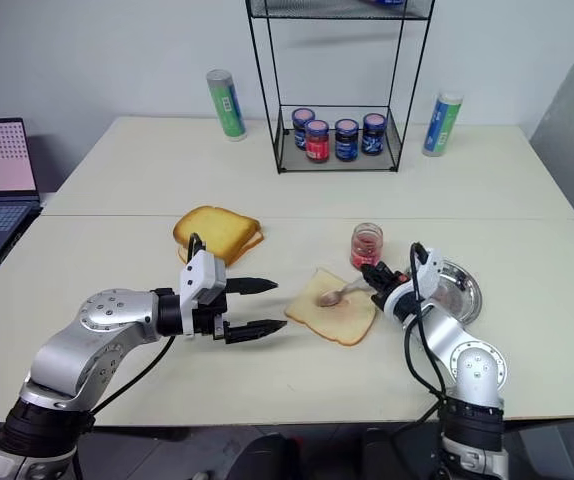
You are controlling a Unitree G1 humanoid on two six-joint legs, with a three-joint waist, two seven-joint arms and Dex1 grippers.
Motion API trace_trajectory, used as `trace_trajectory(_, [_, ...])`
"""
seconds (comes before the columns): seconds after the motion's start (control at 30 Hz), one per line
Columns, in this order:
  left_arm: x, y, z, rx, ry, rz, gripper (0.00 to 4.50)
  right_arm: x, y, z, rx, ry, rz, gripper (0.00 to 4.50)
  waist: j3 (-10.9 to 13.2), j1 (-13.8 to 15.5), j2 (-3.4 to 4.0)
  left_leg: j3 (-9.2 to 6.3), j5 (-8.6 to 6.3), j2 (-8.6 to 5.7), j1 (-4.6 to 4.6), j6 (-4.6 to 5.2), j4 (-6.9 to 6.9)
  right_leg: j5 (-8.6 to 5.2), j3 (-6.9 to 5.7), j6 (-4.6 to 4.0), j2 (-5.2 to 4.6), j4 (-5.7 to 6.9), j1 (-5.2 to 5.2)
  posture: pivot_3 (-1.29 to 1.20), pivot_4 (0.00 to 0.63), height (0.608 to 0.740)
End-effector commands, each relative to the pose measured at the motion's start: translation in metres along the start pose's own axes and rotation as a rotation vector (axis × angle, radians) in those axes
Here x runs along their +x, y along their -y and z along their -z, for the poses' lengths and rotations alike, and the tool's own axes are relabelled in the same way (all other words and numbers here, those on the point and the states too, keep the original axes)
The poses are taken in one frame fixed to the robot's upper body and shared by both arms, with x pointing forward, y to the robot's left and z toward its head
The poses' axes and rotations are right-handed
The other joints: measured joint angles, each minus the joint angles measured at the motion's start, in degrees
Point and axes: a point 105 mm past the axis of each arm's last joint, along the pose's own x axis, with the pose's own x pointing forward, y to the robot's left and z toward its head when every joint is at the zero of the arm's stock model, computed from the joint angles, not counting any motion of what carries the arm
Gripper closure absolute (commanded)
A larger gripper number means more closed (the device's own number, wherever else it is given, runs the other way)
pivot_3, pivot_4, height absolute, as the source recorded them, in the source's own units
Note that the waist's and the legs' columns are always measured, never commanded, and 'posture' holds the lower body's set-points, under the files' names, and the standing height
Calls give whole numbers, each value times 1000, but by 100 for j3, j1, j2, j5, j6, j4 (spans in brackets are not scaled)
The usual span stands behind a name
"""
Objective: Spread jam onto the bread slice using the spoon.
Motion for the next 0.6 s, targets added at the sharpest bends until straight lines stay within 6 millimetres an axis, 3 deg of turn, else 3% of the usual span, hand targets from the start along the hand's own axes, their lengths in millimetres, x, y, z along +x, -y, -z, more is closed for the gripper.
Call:
trace_trajectory(0.03, [-2,2,-9,39,17,10,716,-15,-5,-6,-51,3,-34,4425,0,2,0,0,0,0,0,0,0,0,-1,0,0,0,0,0,150,740])
trace_trajectory(0.37, [0,2,-10,44,20,22,716,-35,8,-8,-84,-31,-12,4425,-1,2,-1,1,0,0,0,0,0,0,1,1,1,-1,0,0,150,740])
trace_trajectory(0.6, [0,2,-10,46,19,27,716,-46,1,-16,-88,-12,-34,4425,-1,5,-2,1,0,0,0,0,0,-1,0,2,1,-2,1,0,150,740])
